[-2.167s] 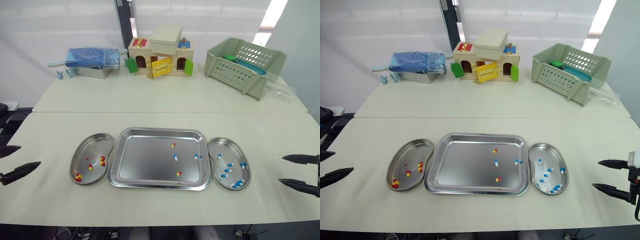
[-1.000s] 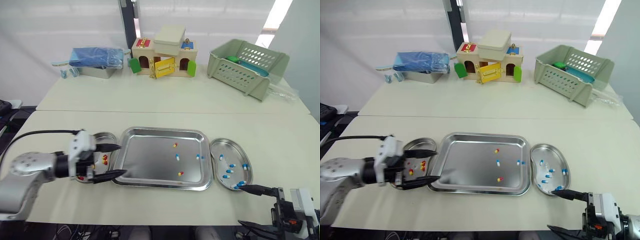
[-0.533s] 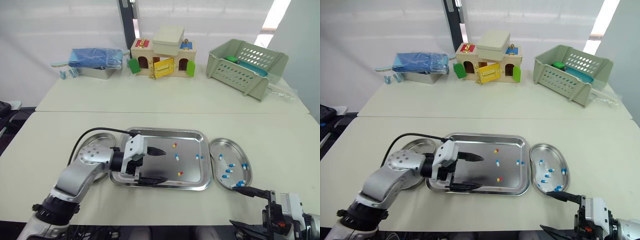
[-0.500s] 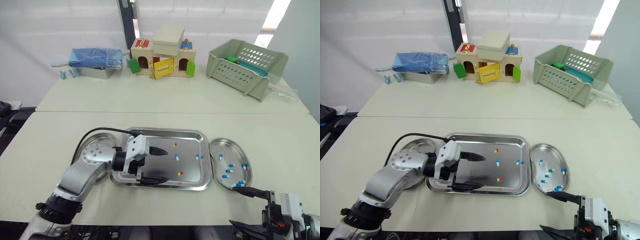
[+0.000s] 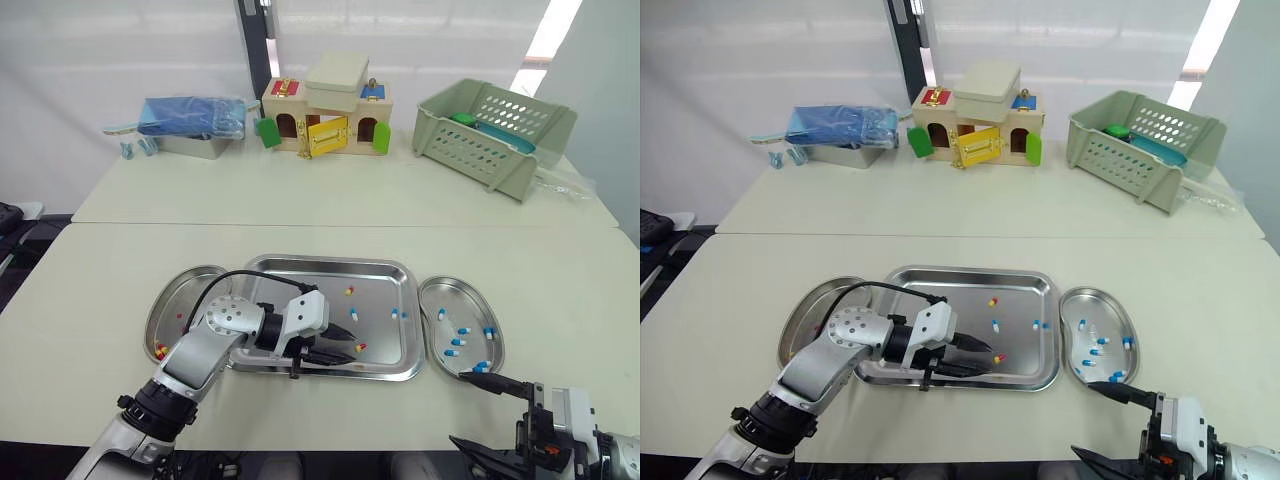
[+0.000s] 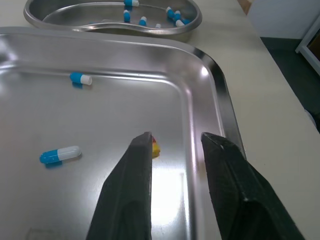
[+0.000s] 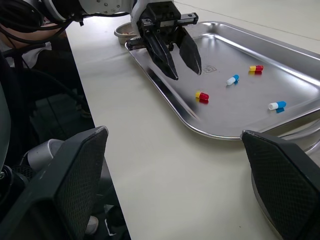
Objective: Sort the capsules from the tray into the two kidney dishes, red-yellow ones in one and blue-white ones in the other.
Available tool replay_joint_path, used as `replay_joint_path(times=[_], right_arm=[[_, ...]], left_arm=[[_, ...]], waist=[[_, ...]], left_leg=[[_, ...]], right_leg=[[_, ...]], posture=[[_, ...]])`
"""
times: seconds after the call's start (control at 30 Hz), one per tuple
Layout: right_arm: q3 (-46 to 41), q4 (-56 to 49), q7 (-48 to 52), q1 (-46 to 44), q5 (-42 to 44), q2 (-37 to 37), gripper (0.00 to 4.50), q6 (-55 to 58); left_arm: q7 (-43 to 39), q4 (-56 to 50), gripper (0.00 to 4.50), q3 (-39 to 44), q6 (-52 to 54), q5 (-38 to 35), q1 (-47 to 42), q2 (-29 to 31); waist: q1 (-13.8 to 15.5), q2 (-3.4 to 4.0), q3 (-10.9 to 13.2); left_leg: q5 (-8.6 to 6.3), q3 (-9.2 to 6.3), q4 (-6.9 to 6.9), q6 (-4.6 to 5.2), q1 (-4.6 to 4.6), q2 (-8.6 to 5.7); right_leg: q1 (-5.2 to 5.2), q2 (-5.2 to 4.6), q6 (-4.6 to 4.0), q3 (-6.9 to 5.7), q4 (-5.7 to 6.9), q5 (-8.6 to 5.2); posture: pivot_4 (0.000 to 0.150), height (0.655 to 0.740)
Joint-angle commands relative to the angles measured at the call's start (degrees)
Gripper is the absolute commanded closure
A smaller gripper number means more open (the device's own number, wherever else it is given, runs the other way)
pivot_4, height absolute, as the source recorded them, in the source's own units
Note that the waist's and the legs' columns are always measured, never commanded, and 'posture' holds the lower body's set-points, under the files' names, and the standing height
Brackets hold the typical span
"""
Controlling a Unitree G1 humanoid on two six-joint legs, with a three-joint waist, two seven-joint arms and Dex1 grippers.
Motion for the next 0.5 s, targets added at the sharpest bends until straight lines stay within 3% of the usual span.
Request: replay_joint_path(times=[0.03, 0.5], right_arm=[[-0.2, -0.5, -0.1, 0.9, 0.6, 0.2, 0.0, -1.9], [0.6, -0.2, -1.3, 1.6, 0.6, 0.1, 0.0, -2.8]], left_arm=[[0.4, 0.1, 2.87, -0.8, -0.8, 0.8, -1.5, -1.6], [2.1, 2.0, 2.87, -3.4, 3.1, 5.3, -3.6, -3.4]], waist=[[0.0, 0.0, 0.0], [0.0, 0.02, 0.0]], left_leg=[[0.0, 0.0, 0.01, 0.0, 0.0, 0.0], [0.0, 0.0, 0.0, 0.0, 0.07, -0.01]], right_leg=[[0.0, 0.0, 0.0, 0.0, 0.0, 0.0], [0.07, 0.0, 0.0, 0.0, 0.01, 0.0]], posture=[[0.15, 0.74], [0.15, 0.74]])
